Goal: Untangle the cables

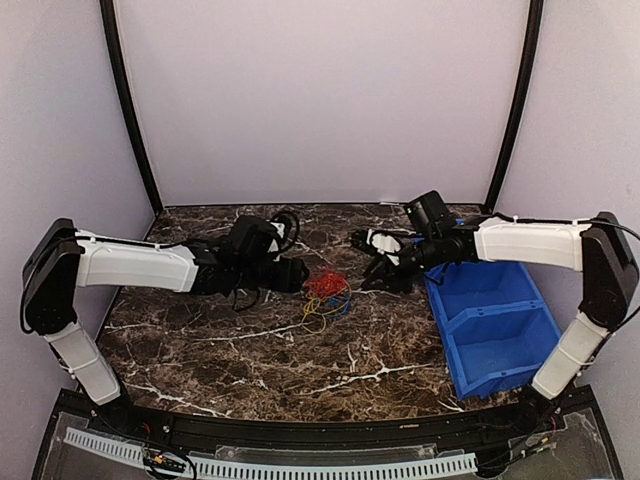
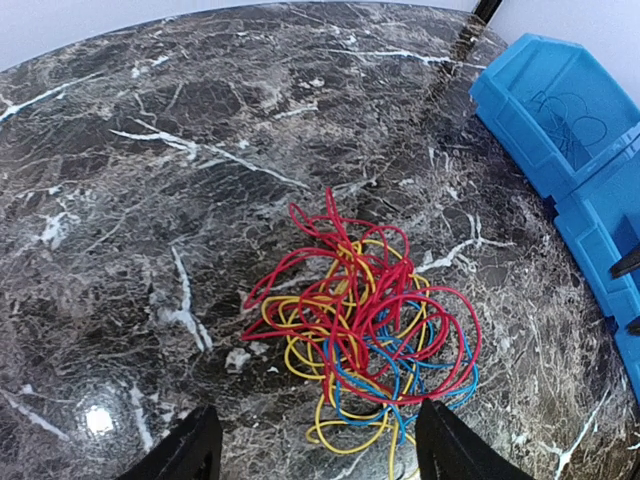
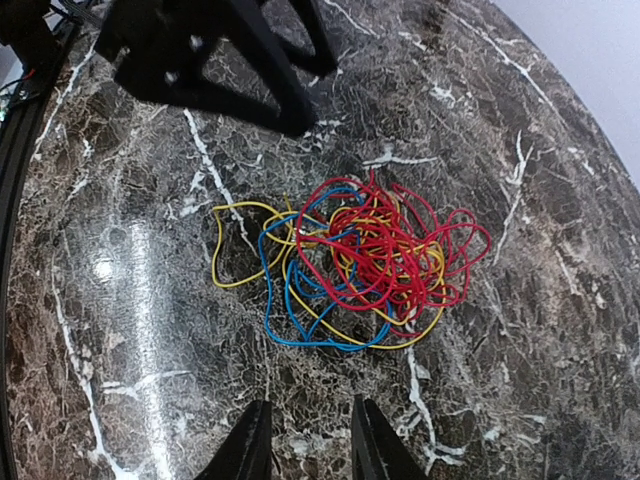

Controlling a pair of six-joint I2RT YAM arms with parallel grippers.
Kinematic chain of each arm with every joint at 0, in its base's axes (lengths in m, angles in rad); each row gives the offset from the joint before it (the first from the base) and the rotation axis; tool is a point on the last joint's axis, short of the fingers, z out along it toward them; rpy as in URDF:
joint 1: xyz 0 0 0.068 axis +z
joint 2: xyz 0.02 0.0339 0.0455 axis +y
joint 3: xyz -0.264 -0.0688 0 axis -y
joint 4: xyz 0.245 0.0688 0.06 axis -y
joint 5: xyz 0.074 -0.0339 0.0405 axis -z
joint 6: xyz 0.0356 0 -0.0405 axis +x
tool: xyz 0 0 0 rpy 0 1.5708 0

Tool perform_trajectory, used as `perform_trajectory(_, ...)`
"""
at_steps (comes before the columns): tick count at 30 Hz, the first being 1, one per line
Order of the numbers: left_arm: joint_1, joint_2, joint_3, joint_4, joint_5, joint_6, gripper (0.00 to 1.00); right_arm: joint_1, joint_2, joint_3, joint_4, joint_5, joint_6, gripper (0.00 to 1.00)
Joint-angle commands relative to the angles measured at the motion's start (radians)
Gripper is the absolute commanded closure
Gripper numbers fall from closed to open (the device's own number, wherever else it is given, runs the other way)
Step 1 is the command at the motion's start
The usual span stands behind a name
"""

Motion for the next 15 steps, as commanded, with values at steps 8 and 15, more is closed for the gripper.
perform_trajectory(8, 0.019, -0.246, -0.224, 0.099, -0.168, -0.101, 0.3, 0.141, 0.165, 0.088, -0.014, 0.223, 0.026, 0.68)
perform_trajectory(15, 0.019, -0.319, -0.277, 0.098, -0.173, -0.127, 0.3, 0.161, 0.235, 0.11, 0.003, 0.26, 0.036, 0.67)
